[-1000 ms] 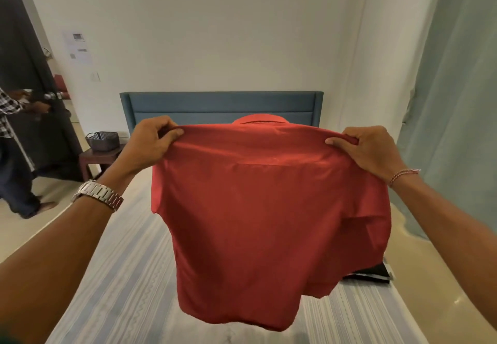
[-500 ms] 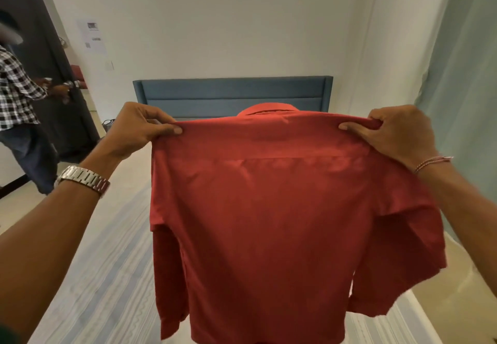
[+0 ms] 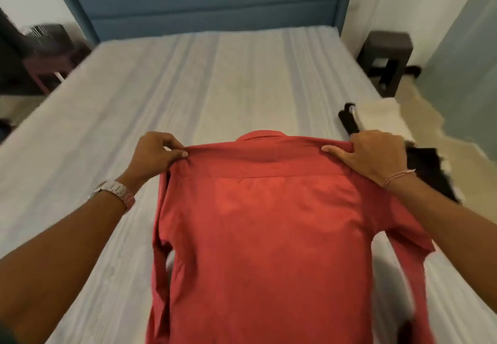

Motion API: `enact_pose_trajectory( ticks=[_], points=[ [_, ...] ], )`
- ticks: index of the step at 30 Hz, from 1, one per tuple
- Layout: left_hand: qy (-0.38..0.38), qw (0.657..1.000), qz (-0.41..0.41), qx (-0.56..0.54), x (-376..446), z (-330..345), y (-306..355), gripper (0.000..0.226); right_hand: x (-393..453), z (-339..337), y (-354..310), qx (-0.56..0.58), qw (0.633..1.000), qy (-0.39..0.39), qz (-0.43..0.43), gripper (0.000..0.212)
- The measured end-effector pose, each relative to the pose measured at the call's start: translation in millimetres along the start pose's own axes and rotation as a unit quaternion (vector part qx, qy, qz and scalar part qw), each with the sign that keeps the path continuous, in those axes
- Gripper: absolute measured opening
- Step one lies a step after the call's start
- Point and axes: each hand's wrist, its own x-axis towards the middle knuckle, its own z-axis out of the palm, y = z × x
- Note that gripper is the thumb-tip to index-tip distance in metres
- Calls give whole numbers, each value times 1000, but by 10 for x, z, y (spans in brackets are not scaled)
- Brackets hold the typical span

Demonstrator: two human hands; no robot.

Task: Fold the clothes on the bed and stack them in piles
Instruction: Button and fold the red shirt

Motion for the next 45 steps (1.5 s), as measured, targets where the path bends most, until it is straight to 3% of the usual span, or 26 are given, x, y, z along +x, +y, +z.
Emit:
enact_pose_trajectory(
  ticks=[6,13,17,21,26,28,31,36,39,43,45],
  points=[
    [9,996,-54,72,739,1615,-1214,19,-13,2150,-151,-9,997,-72,-3,74],
    [25,992,-38,121,1143,2342,-1722,8,63,3085,-200,-8,996,-88,7,73],
    [78,992,5,102,1223,2370,-1709,8,206,3121,-187,16,998,-46,40,73],
    [132,981,54,129,1130,2381,-1604,6,195,3069,-191,38,993,53,94,63],
    [120,968,33,216,1018,2460,-1618,23,26,3151,-244,30,995,-5,99,48],
    [119,963,41,239,945,2487,-1565,31,-86,3120,-332,34,992,10,122,40],
    [99,955,73,269,737,2478,-1488,33,-320,2972,-491,55,994,42,84,32],
    [6,981,4,192,3,2428,-1506,20,-1034,2790,-642,144,987,-8,75,32],
    [-30,984,-70,158,-736,2340,-1580,28,-1705,2533,-715,187,977,-23,100,31],
    [-119,965,-140,188,-1712,2263,-1650,43,-2661,2186,-706,275,927,-125,221,25],
    [-125,960,-160,195,-2139,2220,-1634,44,-3075,1997,-668,296,892,-179,290,26]
  ],
)
